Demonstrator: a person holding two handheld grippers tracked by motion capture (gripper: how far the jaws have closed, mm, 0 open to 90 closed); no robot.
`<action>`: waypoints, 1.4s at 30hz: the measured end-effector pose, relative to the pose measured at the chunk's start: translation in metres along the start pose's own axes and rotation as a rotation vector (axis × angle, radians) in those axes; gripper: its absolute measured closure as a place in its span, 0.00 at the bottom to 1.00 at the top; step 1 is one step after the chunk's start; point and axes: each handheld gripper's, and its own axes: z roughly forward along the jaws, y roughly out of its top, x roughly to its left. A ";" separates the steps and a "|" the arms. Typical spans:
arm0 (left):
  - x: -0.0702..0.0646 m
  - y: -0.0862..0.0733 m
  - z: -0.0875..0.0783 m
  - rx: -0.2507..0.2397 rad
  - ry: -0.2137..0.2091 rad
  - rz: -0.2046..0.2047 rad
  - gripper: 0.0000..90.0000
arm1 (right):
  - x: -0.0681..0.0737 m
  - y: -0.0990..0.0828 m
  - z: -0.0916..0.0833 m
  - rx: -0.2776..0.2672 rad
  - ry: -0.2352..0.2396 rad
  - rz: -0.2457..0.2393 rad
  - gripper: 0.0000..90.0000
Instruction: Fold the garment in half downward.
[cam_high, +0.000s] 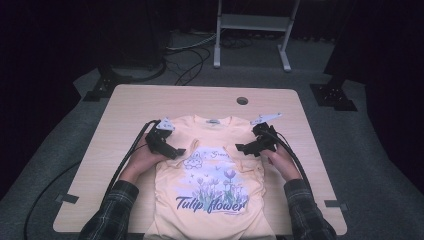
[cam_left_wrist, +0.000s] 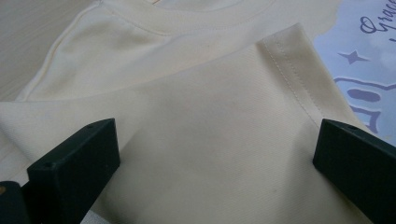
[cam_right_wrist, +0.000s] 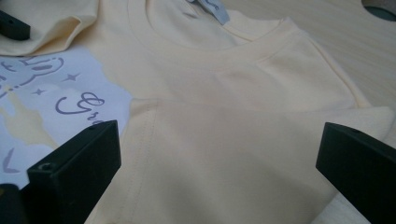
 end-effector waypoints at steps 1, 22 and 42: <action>0.000 0.000 0.000 0.000 0.001 0.001 0.00 | 0.000 -0.001 0.003 0.007 0.003 0.001 0.00; -0.001 0.000 -0.001 0.000 0.006 -0.001 0.00 | -0.004 -0.016 0.025 0.051 -0.057 -0.050 0.00; -0.010 -0.003 -0.008 0.039 -0.007 0.004 0.00 | 0.008 -0.022 0.020 0.059 -0.058 -0.040 0.00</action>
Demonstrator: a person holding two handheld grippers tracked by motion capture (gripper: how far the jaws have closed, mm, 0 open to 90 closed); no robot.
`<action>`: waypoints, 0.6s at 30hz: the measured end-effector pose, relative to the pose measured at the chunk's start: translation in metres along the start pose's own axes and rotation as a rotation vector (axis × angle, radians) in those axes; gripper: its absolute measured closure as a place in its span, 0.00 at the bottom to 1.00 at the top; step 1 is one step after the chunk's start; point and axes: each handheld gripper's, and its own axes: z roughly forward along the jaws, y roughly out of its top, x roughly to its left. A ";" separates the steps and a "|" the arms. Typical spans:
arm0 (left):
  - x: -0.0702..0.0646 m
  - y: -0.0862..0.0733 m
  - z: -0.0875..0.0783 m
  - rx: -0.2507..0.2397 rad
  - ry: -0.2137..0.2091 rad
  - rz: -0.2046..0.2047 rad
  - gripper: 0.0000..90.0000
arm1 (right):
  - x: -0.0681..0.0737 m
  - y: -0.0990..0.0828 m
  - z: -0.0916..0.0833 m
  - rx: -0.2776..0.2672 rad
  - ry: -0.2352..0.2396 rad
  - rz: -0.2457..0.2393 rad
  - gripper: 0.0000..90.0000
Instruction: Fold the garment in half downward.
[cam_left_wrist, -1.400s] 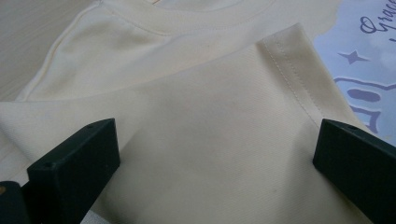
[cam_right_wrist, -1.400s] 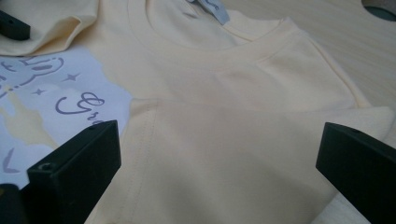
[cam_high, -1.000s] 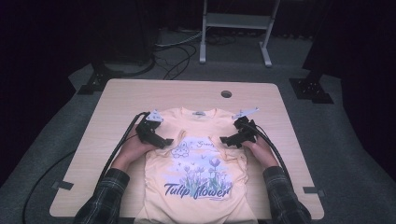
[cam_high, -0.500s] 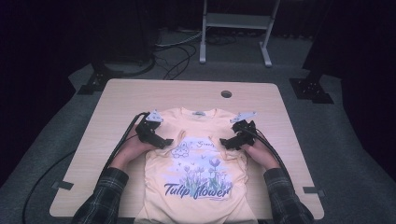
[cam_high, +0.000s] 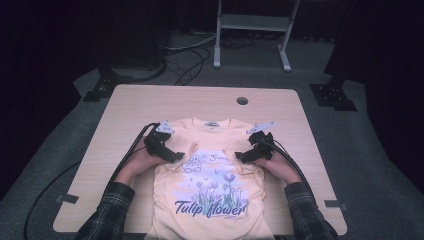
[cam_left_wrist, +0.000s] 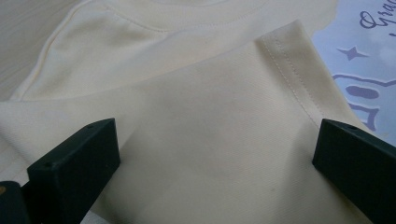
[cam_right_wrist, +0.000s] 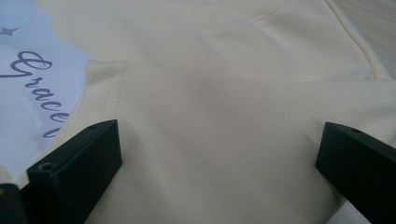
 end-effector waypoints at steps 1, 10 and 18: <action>-0.001 0.000 0.000 0.001 -0.001 0.000 0.00 | 0.001 0.000 -0.001 0.004 0.002 -0.002 0.00; -0.008 0.001 -0.003 0.032 -0.001 0.000 0.00 | 0.006 -0.007 -0.007 0.002 0.003 0.001 0.00; -0.015 -0.001 -0.006 0.041 -0.003 0.001 0.00 | 0.011 -0.010 -0.010 0.009 0.001 0.002 0.00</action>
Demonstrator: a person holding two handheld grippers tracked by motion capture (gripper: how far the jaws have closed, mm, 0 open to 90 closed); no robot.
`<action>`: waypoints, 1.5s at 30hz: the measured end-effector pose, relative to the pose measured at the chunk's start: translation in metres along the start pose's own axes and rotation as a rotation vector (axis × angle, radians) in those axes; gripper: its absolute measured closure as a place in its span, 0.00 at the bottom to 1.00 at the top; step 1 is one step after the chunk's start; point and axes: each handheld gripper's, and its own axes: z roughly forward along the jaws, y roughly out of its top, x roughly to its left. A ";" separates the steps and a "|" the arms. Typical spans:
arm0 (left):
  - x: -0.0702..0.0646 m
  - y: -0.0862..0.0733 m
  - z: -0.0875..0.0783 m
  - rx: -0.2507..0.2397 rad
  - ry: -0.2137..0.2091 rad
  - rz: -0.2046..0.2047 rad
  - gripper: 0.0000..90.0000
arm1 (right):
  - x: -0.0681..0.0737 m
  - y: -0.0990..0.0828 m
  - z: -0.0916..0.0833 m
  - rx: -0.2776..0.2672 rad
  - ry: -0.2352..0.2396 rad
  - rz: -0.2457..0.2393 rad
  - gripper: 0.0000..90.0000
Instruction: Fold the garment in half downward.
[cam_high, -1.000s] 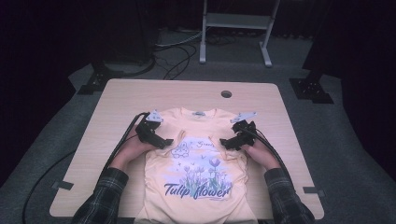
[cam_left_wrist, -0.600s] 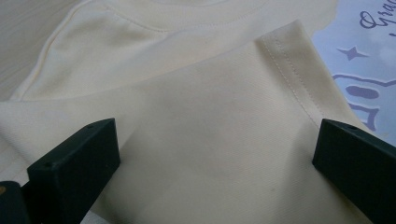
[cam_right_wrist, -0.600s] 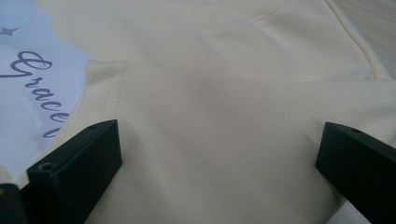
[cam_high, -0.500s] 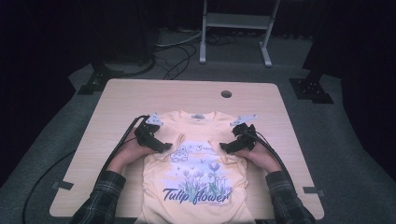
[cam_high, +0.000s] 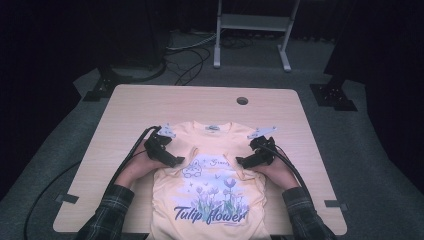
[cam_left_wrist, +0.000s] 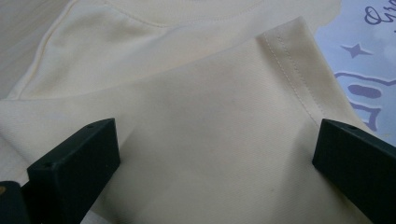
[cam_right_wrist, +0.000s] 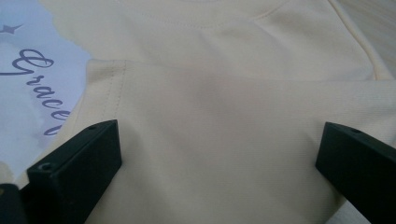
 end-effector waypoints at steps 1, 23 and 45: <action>-0.001 -0.001 -0.001 -0.001 0.000 -0.001 0.00 | 0.001 -0.001 -0.001 -0.001 0.001 0.002 0.00; -0.037 -0.010 -0.015 0.064 0.008 -0.008 0.00 | 0.027 -0.025 -0.021 -0.016 0.000 -0.003 0.00; -0.064 -0.030 -0.031 0.038 0.004 -0.009 0.00 | 0.050 -0.045 -0.036 -0.045 0.011 -0.015 0.00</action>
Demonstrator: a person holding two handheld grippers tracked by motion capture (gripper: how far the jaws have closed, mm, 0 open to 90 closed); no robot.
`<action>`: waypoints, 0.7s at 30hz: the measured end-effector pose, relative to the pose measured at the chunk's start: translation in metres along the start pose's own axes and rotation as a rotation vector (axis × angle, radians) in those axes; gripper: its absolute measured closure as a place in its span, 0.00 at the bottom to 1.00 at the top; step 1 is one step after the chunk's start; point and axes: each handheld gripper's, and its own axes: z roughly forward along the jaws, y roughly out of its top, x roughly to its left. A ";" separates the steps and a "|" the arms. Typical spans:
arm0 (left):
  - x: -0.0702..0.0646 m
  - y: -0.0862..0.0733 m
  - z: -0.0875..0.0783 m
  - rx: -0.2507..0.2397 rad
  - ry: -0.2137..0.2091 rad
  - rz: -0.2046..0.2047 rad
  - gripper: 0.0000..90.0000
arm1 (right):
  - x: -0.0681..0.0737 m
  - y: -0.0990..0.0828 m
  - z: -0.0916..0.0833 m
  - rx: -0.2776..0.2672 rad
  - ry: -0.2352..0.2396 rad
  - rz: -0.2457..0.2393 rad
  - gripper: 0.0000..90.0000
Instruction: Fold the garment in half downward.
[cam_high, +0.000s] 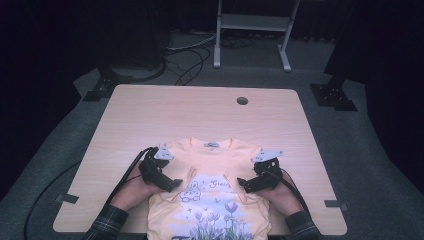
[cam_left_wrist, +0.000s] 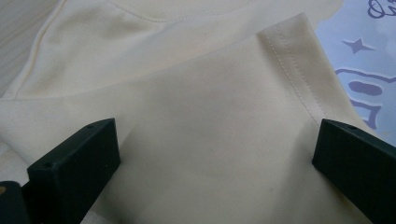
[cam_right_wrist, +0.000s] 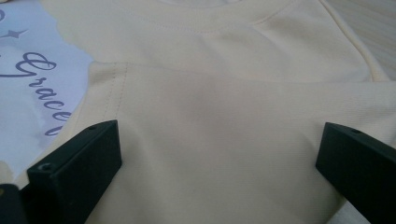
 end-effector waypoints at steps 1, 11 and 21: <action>0.000 -0.001 -0.001 -0.004 -0.002 0.002 0.00 | 0.002 -0.001 -0.001 0.000 0.000 0.002 0.00; -0.012 -0.005 -0.005 0.013 -0.001 0.000 0.00 | 0.011 -0.007 -0.007 0.005 -0.003 0.003 0.00; -0.025 -0.012 -0.010 0.004 -0.007 0.007 0.00 | 0.021 -0.016 -0.016 0.004 -0.008 0.009 0.00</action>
